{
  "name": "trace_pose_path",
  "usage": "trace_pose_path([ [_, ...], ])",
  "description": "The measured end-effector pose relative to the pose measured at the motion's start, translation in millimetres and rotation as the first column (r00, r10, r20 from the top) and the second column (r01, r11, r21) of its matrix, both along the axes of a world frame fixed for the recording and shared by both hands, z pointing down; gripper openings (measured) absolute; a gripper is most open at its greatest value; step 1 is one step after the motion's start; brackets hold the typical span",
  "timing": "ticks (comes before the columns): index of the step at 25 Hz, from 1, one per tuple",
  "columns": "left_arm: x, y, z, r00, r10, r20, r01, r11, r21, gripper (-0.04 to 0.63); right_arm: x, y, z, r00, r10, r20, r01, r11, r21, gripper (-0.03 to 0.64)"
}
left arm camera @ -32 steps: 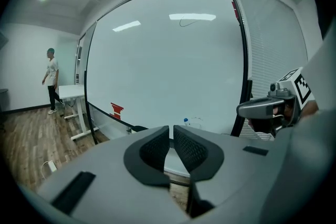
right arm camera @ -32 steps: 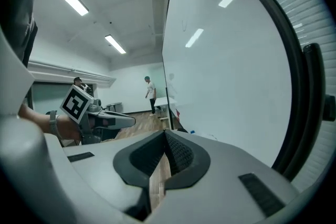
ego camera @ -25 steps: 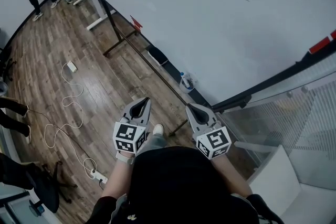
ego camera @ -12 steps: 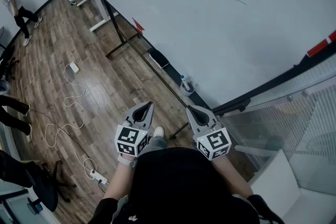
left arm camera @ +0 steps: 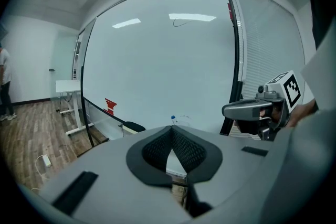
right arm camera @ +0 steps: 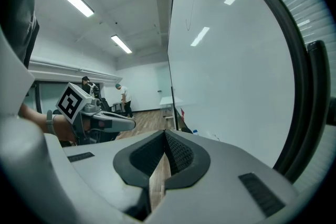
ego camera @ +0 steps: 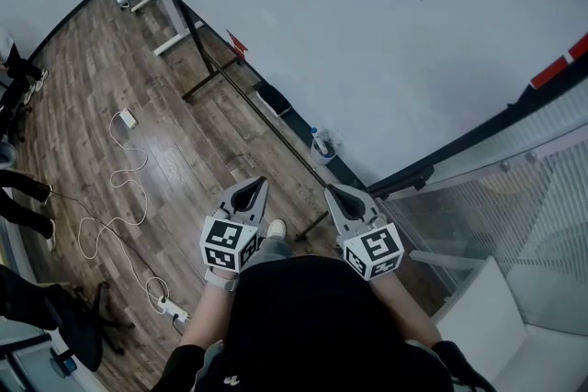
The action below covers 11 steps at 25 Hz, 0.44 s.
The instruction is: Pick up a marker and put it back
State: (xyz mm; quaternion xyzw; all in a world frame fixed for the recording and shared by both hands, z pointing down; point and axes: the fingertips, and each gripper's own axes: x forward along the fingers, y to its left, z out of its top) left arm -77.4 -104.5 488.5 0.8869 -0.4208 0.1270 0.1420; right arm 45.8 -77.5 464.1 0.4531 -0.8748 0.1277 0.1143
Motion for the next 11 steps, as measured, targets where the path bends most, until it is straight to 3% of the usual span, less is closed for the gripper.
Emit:
trace_pose_path([
  [11,1.7,3.4,-3.3,1.000,0.005,0.004,-0.006,1.000,0.012,0.020,11.0,7.5,0.4,0.999,0.033,-0.002,-0.033,0.999,-0.001,0.029],
])
